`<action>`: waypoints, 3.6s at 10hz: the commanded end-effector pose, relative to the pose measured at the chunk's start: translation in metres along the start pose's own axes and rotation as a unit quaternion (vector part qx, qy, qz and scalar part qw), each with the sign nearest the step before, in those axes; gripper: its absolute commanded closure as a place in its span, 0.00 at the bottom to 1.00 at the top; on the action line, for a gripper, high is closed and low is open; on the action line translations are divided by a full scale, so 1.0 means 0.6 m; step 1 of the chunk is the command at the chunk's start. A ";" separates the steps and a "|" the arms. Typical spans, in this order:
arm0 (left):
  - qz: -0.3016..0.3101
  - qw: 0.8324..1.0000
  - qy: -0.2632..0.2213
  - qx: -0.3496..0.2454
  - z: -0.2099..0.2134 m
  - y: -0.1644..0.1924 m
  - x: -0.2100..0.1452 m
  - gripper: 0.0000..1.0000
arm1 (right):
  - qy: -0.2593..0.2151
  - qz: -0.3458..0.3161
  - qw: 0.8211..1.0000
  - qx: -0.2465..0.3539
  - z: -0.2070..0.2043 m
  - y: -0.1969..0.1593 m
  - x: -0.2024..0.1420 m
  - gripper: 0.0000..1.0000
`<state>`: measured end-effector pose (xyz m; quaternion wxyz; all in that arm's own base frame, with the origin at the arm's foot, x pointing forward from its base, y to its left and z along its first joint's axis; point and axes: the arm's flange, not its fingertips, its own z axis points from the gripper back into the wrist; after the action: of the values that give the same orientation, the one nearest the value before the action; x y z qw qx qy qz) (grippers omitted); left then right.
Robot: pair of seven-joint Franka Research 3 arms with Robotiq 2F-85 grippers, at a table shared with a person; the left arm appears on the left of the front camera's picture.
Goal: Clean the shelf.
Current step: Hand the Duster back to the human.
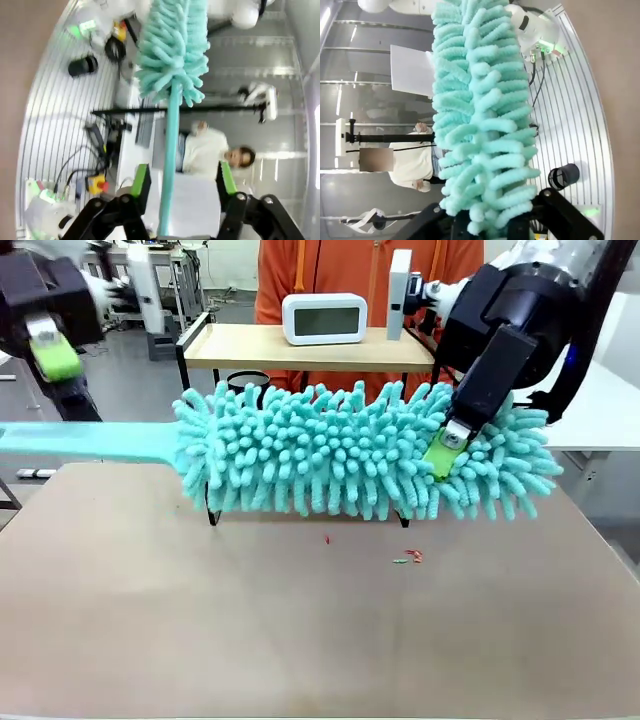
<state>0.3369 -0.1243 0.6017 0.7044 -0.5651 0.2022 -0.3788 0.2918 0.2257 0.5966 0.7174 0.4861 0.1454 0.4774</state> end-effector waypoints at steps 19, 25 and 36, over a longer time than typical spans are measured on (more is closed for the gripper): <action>0.093 0.835 -0.539 -0.049 0.220 0.222 -0.249 0.00 | -0.510 -0.375 0.772 0.053 0.247 -0.304 -0.495 1.00; 0.093 0.835 -0.539 -0.049 0.220 0.222 -0.249 0.00 | -0.510 -0.375 0.772 0.053 0.247 -0.304 -0.495 1.00; 0.079 0.871 -0.483 -0.038 0.074 0.216 -0.142 0.00 | -0.460 -0.284 0.836 0.092 0.195 -0.224 -0.372 0.00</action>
<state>0.3605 0.0014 0.4790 0.7169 -0.6912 -0.0895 0.0182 0.3349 -0.0573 0.4781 0.7681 0.6369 -0.0228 -0.0625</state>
